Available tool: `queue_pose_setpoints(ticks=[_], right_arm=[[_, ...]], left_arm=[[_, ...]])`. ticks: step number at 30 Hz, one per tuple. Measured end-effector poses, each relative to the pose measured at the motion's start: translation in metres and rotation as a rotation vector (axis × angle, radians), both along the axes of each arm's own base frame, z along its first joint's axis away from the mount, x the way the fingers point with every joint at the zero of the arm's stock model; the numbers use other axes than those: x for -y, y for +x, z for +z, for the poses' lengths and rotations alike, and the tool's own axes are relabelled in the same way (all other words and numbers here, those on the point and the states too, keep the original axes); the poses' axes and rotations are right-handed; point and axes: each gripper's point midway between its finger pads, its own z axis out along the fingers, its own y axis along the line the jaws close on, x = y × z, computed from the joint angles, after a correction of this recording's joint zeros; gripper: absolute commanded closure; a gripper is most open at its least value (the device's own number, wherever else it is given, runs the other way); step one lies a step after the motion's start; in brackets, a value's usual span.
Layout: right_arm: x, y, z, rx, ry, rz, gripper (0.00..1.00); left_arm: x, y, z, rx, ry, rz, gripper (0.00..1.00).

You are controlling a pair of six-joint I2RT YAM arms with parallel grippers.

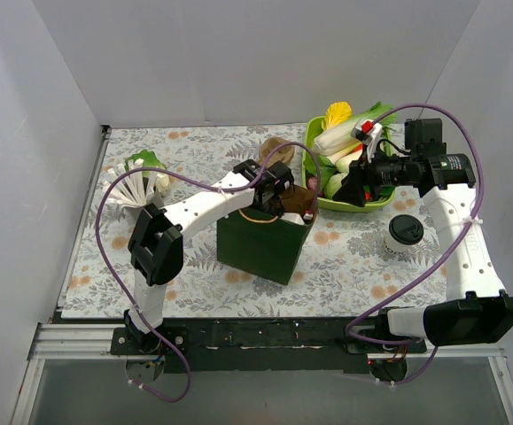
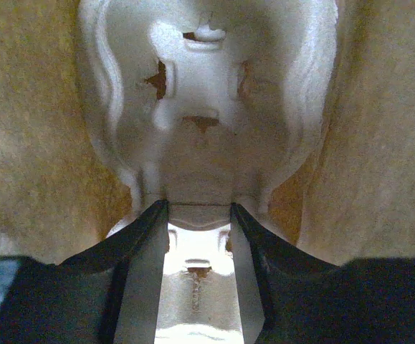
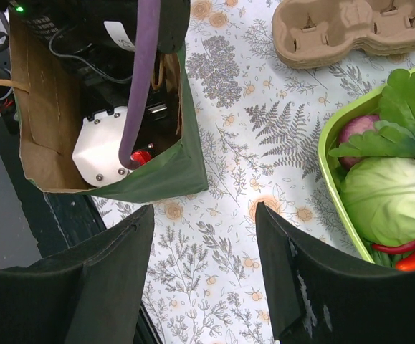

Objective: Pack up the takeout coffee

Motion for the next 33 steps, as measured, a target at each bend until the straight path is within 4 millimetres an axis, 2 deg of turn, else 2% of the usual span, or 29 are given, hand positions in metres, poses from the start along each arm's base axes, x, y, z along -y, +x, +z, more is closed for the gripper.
queue_pose_setpoints(ticks=[5,9,13,16,19,25,28,33], right_arm=[[-0.003,-0.005,-0.001,0.016,0.001,0.047,0.29],[-0.012,-0.026,0.001,0.092,0.015,0.207,0.29],[-0.021,-0.047,0.013,0.235,0.002,0.352,0.30],[-0.037,-0.062,0.028,0.364,-0.020,0.487,0.30],[-0.054,-0.079,0.028,0.439,-0.044,0.615,0.30],[-0.071,-0.095,0.013,0.483,-0.112,0.764,0.38],[-0.072,-0.092,0.005,0.477,-0.147,0.781,0.45],[-0.071,-0.085,-0.007,0.455,-0.203,0.779,0.63]], left_arm=[[0.001,0.000,0.004,-0.001,0.000,0.039,1.00],[-0.003,-0.004,0.001,-0.014,0.012,0.058,1.00],[-0.006,-0.007,-0.003,-0.030,0.028,0.070,1.00],[-0.006,-0.008,-0.003,-0.031,0.027,0.078,1.00],[-0.006,-0.008,-0.002,-0.032,0.028,0.084,1.00],[-0.008,-0.010,-0.002,-0.034,0.029,0.091,1.00],[-0.010,-0.011,-0.002,-0.036,0.033,0.093,1.00],[-0.010,-0.011,-0.002,-0.037,0.033,0.094,1.00]])
